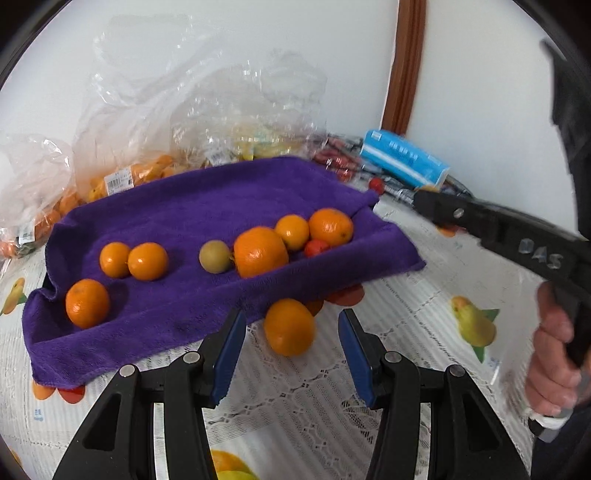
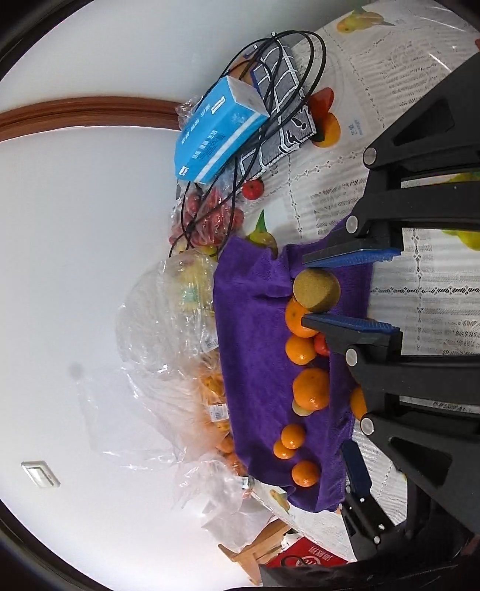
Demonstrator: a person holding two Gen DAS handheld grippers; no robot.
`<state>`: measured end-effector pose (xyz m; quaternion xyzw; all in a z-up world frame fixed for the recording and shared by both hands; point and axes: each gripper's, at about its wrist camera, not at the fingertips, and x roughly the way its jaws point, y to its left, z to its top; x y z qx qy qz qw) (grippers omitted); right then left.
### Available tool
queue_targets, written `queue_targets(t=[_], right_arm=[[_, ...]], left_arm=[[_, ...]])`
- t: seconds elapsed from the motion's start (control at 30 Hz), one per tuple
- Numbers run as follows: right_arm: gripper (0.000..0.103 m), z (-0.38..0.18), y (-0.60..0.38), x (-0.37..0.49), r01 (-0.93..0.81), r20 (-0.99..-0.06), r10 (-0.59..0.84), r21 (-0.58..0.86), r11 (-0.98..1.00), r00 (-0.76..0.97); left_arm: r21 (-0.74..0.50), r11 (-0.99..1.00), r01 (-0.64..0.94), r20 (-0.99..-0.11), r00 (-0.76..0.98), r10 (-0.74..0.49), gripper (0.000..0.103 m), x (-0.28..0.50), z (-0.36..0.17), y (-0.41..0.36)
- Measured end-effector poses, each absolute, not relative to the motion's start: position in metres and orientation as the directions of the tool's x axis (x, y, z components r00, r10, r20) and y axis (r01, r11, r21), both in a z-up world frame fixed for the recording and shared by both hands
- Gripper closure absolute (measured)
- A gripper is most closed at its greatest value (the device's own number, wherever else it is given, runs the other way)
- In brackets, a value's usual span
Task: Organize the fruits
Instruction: 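Grasp an orange from the sheet with the left tool while the right tool holds the yellow fruit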
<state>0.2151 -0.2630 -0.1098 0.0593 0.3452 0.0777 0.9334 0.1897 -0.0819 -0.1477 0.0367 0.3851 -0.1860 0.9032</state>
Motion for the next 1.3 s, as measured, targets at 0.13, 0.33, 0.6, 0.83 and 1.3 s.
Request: queue_targets(t=[0.13, 0.33, 0.6, 0.83, 1.3], right_arm=[[0.078, -0.107, -0.263, 0.211, -0.115, -0.625, 0.202, 0.177, 0.977, 0.754], [0.078, -0.113, -0.267, 0.215, -0.084, -0.650, 0.183, 0.180, 0.980, 0.737], [0.078, -0.120, -0.273, 0.219, -0.047, -0.668, 0.154, 0.176, 0.983, 0.728], [0.078, -0.119, -0.271, 0.218, -0.053, -0.656, 0.150, 0.165, 0.985, 0.740], [0.078, -0.121, -0.267, 0.220, -0.079, -0.646, 0.183, 0.186, 0.979, 0.741]], left_arm=[[-0.117, 0.928, 0.353, -0.722, 0.612, -0.324, 0.053, 0.197, -0.152, -0.085], [-0.116, 0.935, 0.335, -0.730, 0.609, -0.309, 0.063, 0.200, -0.156, -0.087], [-0.169, 0.934, 0.315, -0.740, 0.585, -0.332, 0.072, 0.204, -0.157, -0.079], [-0.152, 0.941, 0.304, -0.761, 0.571, -0.307, 0.071, 0.207, -0.162, -0.081], [-0.221, 0.924, 0.311, -0.689, 0.620, -0.374, 0.072, 0.195, -0.135, -0.060]])
